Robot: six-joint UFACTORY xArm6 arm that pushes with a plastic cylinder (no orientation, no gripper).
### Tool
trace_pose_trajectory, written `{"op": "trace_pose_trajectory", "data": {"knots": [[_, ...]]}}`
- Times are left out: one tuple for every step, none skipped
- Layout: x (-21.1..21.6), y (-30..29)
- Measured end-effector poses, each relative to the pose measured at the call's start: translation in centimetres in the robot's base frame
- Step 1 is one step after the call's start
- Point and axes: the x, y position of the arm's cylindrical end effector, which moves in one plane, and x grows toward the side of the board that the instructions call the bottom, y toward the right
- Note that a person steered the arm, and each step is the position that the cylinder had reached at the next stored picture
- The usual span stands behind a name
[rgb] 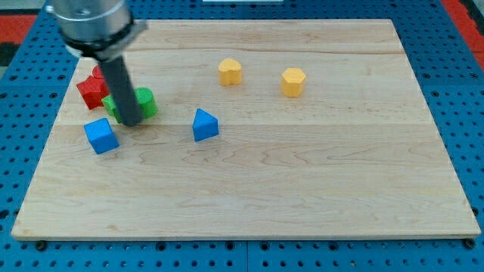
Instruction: Push the green circle towards the green star
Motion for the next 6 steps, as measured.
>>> {"op": "trace_pose_trajectory", "data": {"knots": [[-1.9, -3.1], [-2.3, -2.4], [0.8, -2.2], [2.4, 0.9], [2.4, 5.9], [1.0, 4.8]]}}
